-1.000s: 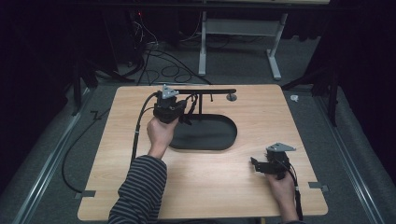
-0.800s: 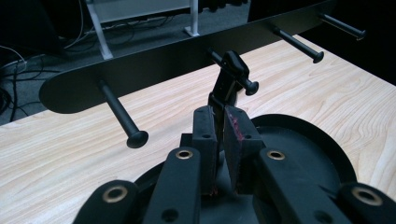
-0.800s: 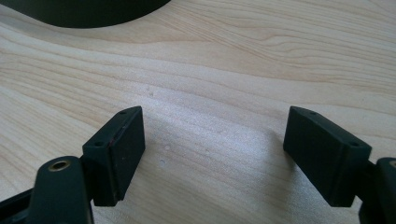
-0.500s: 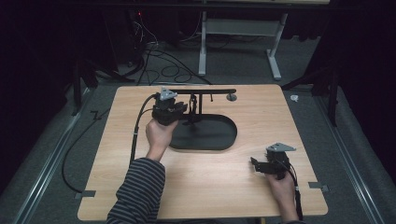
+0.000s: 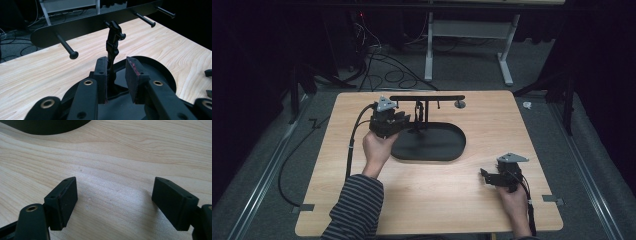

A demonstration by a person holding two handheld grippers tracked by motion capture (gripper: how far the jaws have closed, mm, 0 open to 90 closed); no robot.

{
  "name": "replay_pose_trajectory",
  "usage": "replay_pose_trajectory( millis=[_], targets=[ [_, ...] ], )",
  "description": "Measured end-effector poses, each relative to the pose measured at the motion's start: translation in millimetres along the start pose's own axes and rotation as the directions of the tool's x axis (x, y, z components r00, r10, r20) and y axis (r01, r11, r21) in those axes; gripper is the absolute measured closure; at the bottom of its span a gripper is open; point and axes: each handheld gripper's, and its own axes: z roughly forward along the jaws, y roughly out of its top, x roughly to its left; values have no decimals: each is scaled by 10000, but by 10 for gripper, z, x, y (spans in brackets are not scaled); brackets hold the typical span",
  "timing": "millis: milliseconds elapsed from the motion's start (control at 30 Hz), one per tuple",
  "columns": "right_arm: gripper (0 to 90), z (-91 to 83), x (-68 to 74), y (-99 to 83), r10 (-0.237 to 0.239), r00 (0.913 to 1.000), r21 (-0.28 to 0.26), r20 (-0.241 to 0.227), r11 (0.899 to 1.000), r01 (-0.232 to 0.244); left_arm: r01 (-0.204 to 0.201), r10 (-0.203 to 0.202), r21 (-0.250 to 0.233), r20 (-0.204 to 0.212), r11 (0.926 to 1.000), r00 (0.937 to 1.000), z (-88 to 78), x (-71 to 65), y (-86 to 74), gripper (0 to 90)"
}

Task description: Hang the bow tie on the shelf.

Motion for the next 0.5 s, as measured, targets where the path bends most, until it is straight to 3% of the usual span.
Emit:
replay_pose_trajectory(
  millis=[500],
  targets=[
    [218, 0, 0, 0, -2, 10000, 0, 2, 10000, 2, 213, -213, -198, 28, 9996, 9998, -179, 45, -76, 692]
  ],
)
